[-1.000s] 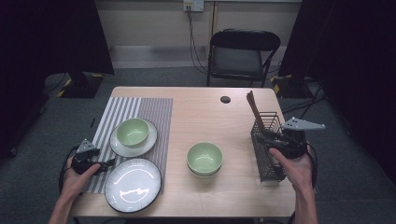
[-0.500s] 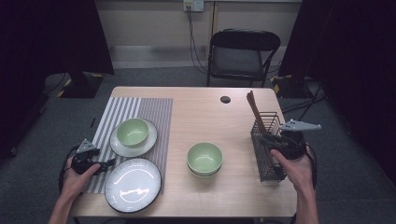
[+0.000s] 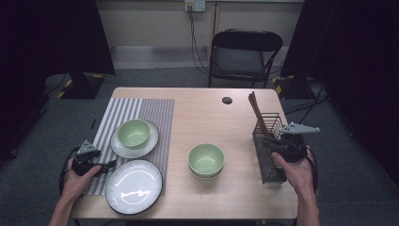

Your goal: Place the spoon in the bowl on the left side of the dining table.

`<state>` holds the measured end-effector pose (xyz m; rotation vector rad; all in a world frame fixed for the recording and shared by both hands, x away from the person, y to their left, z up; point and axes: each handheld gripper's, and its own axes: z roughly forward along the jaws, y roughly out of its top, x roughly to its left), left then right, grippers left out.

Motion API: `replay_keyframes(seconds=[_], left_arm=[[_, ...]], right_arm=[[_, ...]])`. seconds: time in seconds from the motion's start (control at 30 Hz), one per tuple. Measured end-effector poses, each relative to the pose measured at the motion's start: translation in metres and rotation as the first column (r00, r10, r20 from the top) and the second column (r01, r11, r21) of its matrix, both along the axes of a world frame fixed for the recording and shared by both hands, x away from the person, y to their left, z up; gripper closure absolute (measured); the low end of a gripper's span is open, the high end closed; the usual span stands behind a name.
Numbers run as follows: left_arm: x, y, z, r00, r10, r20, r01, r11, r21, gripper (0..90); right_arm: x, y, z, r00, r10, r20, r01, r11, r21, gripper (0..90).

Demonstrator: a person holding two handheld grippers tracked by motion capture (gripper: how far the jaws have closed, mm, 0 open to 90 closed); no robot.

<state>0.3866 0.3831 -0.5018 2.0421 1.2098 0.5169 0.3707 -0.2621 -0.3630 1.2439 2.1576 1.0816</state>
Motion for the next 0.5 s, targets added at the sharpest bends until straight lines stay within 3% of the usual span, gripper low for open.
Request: replay_keyframes(seconds=[0.5], left_arm=[[0.0, 0.0, 0.0, 1.0, 0.0, 0.0, 0.0, 1.0, 0.0, 14.5]], right_arm=[[-0.0015, -0.0052, 0.0009, 0.9993, -0.009, 0.037, 0.008, 0.9999, 0.011, 88.6]])
